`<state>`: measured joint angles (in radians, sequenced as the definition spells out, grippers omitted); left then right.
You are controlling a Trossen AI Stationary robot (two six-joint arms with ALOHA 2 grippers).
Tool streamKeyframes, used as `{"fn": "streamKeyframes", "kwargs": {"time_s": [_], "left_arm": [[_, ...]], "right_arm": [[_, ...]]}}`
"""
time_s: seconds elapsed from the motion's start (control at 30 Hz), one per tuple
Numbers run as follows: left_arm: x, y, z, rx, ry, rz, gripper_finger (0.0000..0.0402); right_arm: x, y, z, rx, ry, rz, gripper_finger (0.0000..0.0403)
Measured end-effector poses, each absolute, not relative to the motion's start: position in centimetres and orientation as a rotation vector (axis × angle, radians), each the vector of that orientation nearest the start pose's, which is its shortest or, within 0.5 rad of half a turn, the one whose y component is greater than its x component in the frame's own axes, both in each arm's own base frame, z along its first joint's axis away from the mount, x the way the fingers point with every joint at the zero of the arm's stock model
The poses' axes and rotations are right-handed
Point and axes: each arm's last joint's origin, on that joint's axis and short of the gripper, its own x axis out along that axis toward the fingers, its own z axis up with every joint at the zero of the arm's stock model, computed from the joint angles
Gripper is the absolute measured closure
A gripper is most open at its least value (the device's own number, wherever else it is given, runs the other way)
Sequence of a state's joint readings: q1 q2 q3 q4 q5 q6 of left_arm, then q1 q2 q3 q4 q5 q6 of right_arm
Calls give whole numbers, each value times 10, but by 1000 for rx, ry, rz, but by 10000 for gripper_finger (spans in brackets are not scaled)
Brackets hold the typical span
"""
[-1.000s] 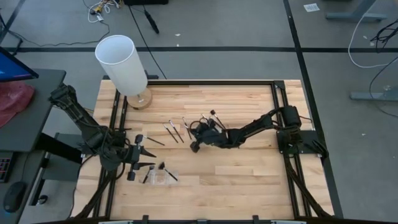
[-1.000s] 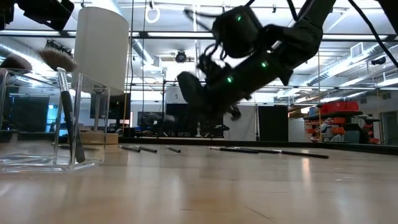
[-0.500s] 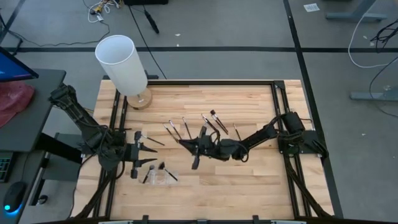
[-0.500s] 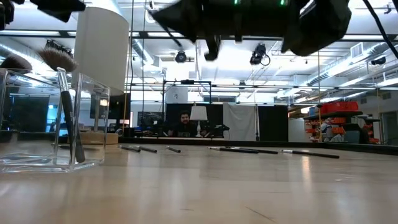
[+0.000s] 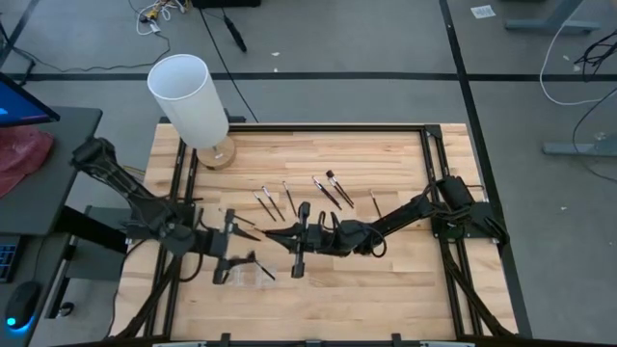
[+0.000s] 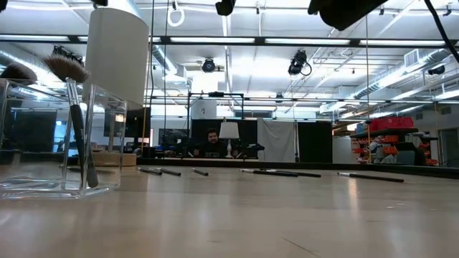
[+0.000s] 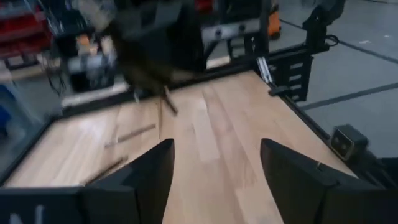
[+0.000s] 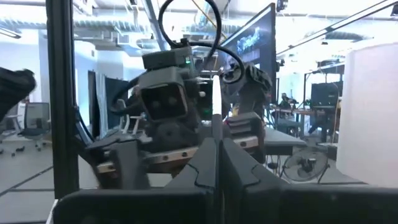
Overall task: Put items in baskets/containers
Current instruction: Put the liner brush into the transparent organizer
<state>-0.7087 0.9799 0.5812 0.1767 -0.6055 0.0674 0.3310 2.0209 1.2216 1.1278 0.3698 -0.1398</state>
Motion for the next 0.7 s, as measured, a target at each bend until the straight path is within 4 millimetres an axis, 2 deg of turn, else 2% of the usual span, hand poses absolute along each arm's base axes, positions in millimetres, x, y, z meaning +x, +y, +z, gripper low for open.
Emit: {"fn": "streamKeyframes", "kwargs": {"time_s": [0.23, 0.37, 0.53, 0.7], "left_arm": [[186, -136, 264, 238, 59, -49, 183], [181, -137, 266, 233, 59, -13, 195], [171, -139, 281, 187, -28, -44, 199], [170, -143, 289, 161, -116, -96, 200]], "right_arm": [[417, 137, 238, -35, -311, -4, 398], [414, 145, 238, -78, -309, 7, 398], [413, 150, 237, -89, -296, 24, 398], [413, 151, 238, -92, -308, 67, 398]]}}
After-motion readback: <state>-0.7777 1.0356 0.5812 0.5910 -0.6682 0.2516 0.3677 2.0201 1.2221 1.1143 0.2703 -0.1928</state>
